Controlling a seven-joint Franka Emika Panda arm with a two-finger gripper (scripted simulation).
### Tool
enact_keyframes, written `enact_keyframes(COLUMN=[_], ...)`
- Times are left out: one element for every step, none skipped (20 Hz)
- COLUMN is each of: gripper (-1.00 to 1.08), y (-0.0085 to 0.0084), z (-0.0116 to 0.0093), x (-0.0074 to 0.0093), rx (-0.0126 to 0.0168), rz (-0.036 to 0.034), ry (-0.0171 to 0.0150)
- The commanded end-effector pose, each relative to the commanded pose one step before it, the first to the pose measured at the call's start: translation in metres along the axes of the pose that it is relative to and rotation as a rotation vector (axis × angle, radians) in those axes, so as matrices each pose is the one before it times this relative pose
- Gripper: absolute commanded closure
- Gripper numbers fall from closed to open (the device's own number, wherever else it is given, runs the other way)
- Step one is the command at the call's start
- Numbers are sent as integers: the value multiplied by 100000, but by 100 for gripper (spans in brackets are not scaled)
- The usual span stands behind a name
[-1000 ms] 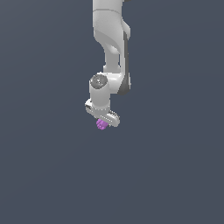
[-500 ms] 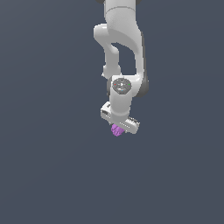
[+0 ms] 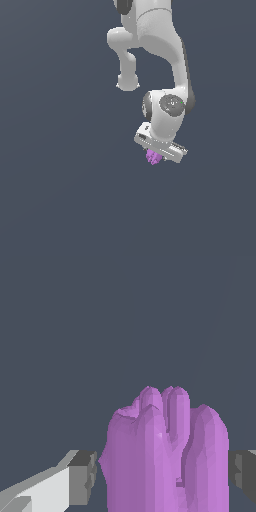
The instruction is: Pick up the object and move it to a goal position.
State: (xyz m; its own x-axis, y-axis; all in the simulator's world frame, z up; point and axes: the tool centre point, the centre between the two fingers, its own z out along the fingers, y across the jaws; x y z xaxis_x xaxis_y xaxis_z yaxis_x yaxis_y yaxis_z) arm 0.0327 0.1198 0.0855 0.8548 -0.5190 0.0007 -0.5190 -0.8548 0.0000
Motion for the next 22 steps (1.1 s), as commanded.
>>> enact_keyframes(gripper=[108, 108, 108, 108, 108, 108, 108, 108, 108, 108, 108, 108, 108, 108, 108, 108, 108, 108, 108, 108, 108, 108], y=[-2063, -766, -743, -711, -666, -612, -561, -513, -468, -426, -385, -347, -310, -275, -242, -210, -179, -150, -121, -94, -66, -40], z=[-381, -134, -130, -112, -116, -106, -97, -88, -80, -73, -66, -59, -52, -46, -41, -35, -30, -25, -20, -15, -11, -7], x=[43, 17, 19, 29, 22, 23, 23, 23, 23, 23, 23, 22, 22, 21, 19, 18, 16, 14, 12, 9, 7, 4], rx=[-34, 0, 0, 18, 0, 0, 0, 0, 0, 0, 0, 0, 0, 0, 0, 0, 0, 0, 0, 0, 0, 0], rz=[126, 0, 0, 9, 0, 0, 0, 0, 0, 0, 0, 0, 0, 0, 0, 0, 0, 0, 0, 0, 0, 0], ry=[9, 0, 0, -45, 0, 0, 0, 0, 0, 0, 0, 0, 0, 0, 0, 0, 0, 0, 0, 0, 0, 0])
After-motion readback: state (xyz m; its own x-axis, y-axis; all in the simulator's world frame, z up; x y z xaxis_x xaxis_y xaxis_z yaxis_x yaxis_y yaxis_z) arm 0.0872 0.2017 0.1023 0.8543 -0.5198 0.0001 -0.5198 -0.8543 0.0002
